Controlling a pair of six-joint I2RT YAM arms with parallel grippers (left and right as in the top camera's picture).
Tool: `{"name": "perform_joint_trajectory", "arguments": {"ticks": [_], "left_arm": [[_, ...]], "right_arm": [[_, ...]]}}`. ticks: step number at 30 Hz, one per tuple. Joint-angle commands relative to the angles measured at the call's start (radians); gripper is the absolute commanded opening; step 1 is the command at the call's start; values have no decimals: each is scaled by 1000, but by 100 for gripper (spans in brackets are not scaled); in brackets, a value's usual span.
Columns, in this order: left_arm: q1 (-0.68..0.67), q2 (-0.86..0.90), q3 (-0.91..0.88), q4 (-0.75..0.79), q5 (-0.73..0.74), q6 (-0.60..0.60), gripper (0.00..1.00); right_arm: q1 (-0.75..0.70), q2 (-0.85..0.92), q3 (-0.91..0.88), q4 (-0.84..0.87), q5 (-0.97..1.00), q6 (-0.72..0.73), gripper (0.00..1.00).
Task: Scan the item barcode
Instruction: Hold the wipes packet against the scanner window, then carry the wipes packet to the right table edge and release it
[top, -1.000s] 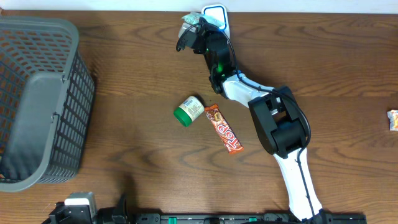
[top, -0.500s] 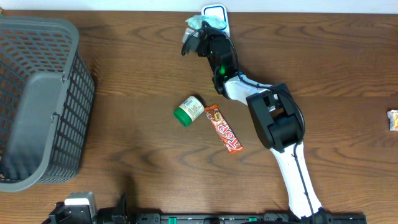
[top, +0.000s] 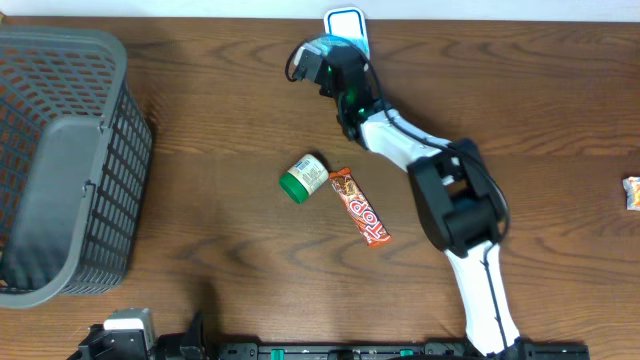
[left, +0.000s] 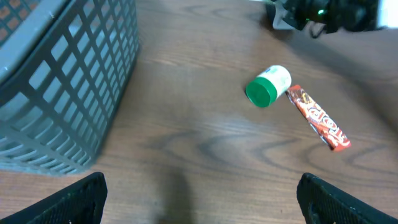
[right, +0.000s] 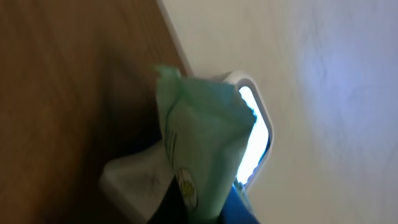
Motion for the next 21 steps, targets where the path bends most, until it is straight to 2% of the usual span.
{"name": "perform_joint_trajectory", "arguments": {"ticks": [1, 6, 13, 15, 17, 21], "left_arm": [[4, -3, 4, 2, 10, 16, 98], [4, -3, 4, 2, 10, 16, 98], [4, -3, 4, 2, 10, 16, 98], [4, -3, 4, 2, 10, 16, 98], [4, -3, 4, 2, 10, 16, 98], [4, -3, 4, 2, 10, 16, 98]], "right_arm": [[-18, -134, -10, -124, 68, 197, 1], [-58, -328, -10, -404, 192, 395, 1], [-240, -434, -10, -799, 193, 642, 1], [-313, -439, -10, -918, 173, 721, 1], [-391, -438, -10, -960, 147, 832, 1], [-582, -438, -11, -1007, -73, 992, 1]]}}
